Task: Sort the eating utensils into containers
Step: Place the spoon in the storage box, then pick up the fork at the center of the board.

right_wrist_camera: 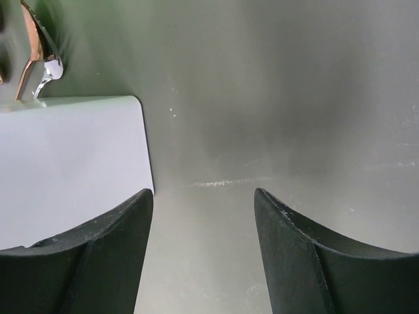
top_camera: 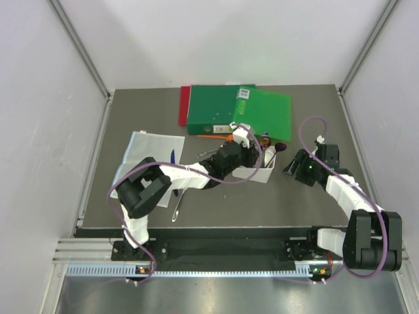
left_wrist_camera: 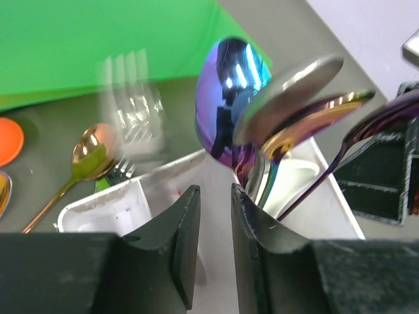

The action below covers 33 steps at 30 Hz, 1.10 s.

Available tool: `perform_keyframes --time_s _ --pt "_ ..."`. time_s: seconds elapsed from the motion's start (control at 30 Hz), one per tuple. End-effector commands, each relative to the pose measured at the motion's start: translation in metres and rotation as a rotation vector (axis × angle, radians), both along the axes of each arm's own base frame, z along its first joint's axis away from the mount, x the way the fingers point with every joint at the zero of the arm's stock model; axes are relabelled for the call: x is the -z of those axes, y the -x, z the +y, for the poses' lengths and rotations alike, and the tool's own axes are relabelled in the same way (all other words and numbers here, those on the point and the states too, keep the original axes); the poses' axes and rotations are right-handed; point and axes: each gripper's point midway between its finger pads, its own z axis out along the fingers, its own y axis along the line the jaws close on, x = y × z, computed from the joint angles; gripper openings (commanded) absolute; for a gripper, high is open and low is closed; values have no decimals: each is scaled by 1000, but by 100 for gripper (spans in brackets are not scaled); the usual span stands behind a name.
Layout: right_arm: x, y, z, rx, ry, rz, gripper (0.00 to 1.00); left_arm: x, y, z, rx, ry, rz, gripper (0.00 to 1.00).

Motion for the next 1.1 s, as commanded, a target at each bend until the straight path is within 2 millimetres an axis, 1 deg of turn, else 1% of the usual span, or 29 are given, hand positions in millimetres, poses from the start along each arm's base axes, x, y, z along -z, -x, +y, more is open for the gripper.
perform_keyframes --time_s 0.0,0.03,0.13,0.17,0.23,0.27,0.3,0.33,0.37,0.4,0.43,0.47,0.5,0.53,0.57,0.6,0.63,0.67,0.7,0.77,0.8,0.83,0.9,0.97,1.0,1.07 --pt "-18 -10 -2 9 -1 -68 63 -22 3 5 -8 27 -42 31" --pt "-18 -10 -3 11 -1 -65 63 -20 3 8 -16 19 -41 32" --pt "-20 -10 -2 11 -3 -69 63 -29 3 16 -41 16 -60 34" --pt "-21 -10 -3 13 0 -70 63 -38 1 24 -66 13 -77 37" --pt "-23 -11 -3 13 2 -78 63 -46 0 34 -99 2 -97 39" --pt "-23 -10 -4 15 4 -72 63 -61 -1 44 -131 2 -131 42" --pt "-25 -10 -4 13 9 -81 63 -64 -2 51 -145 -17 -137 43" --pt "-25 -10 -5 14 12 -79 63 -73 -3 56 -161 -27 -151 45" --pt "-25 -10 -5 14 16 -77 63 -89 -4 66 -189 -29 -170 45" --pt "-26 -10 -5 14 18 -82 64 -93 -8 79 -249 -55 -166 46" --pt "-27 -10 -6 13 21 -82 63 -89 -9 89 -277 -108 -141 46" --pt "-27 -10 -6 14 22 -82 63 -95 -8 99 -302 -124 -128 46" --pt "-27 -10 -6 14 22 -82 63 -92 -14 115 -356 -162 -105 47" --pt "-29 -11 -6 14 22 -87 64 -81 -10 128 -376 -232 -61 47" --pt "-30 -11 -6 13 21 -88 63 -80 -10 141 -410 -239 -37 47" --pt "-31 -12 -6 14 19 -92 63 -72 -8 153 -438 -271 -10 47" --pt "-31 -12 -5 14 17 -95 63 -58 -4 165 -460 -312 26 47" --pt "-33 -13 -5 14 17 -98 63 -49 1 180 -485 -337 73 47" --pt "-32 -14 -5 14 17 -97 64 -39 6 188 -492 -360 99 47" --pt "-34 -15 -5 12 15 -100 63 -11 20 209 -517 -421 177 47" --pt "-34 -15 -5 9 14 -101 64 -1 25 214 -518 -443 204 47" --pt "-34 -16 -4 8 13 -99 64 14 33 216 -492 -464 249 47" --pt "-35 -17 -4 7 10 -105 63 37 49 221 -444 -526 326 47" --pt "-34 -18 -4 8 9 -109 63 52 61 221 -439 -547 417 48" --pt "-33 -17 -4 10 7 -107 64 59 69 227 -441 -583 455 48" --pt "-30 -16 -3 8 0 -102 63 66 74 235 -473 -604 485 48"
